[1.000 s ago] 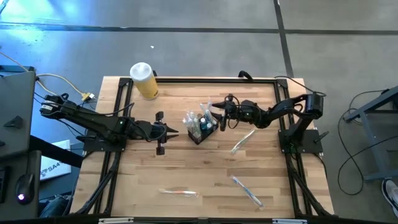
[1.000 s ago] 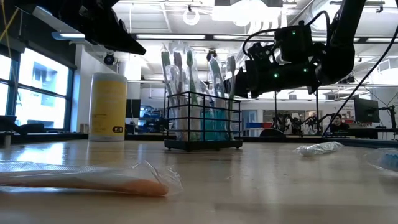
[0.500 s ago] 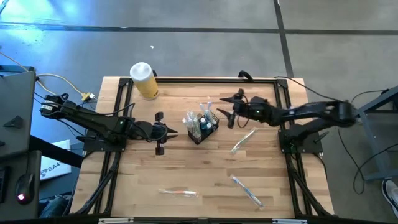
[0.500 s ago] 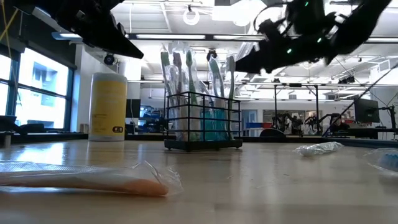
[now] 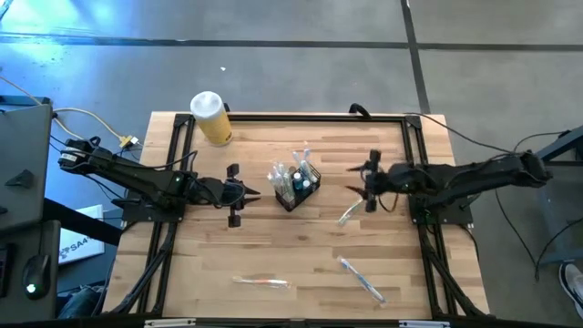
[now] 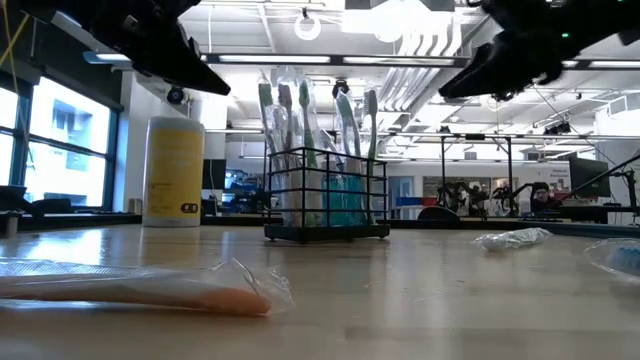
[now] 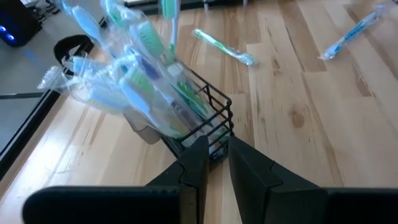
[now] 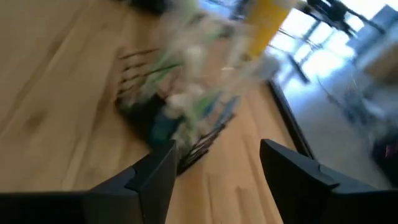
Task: Pick & Place toothbrushing station
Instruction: Put the green toothbrush into the wire organizer
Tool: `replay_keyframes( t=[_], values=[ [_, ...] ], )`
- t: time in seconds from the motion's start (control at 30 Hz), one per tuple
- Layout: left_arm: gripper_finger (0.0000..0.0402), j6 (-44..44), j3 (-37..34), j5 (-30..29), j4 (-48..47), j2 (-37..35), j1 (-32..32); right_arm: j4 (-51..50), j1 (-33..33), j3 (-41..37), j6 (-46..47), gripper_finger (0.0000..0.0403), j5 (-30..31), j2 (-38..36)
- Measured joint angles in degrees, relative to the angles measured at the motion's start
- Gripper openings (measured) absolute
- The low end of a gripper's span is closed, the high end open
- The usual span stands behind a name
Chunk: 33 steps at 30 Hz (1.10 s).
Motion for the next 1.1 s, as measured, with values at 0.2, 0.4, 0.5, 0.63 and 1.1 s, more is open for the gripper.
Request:
replay_keyframes(
  t=[0.2, 0.4, 0.5, 0.63, 1.1],
  values=[
    [0.0058, 0.2, 0.0, 0.0, 2.1, 0.0, 0.0, -3.7, 9.1, 2.1, -10.9, 0.0223, 6.5, 0.8],
    [0.0058, 1.8, 0.0, 0.0, 3.6, 0.0, 0.0, -15.7, 12.0, 5.3, -2.1, 0.0223, 10.9, 5.7],
    [0.0058, 1.8, 0.0, -0.1, 3.6, 0.0, 0.0, -19.5, 11.5, 5.7, 4.7, 0.0223, 5.9, 9.2],
    [0.0058, 1.7, 0.0, -0.1, 3.6, 0.0, 0.0, -19.1, 10.1, 5.8, 9.0, 0.0223, -0.4, 13.8],
    [0.0058, 3.1, 0.0, -0.2, 4.8, 0.0, 0.0, -17.5, 3.4, 5.8, 11.2, 0.0223, -15.9, 34.5]
  ],
)
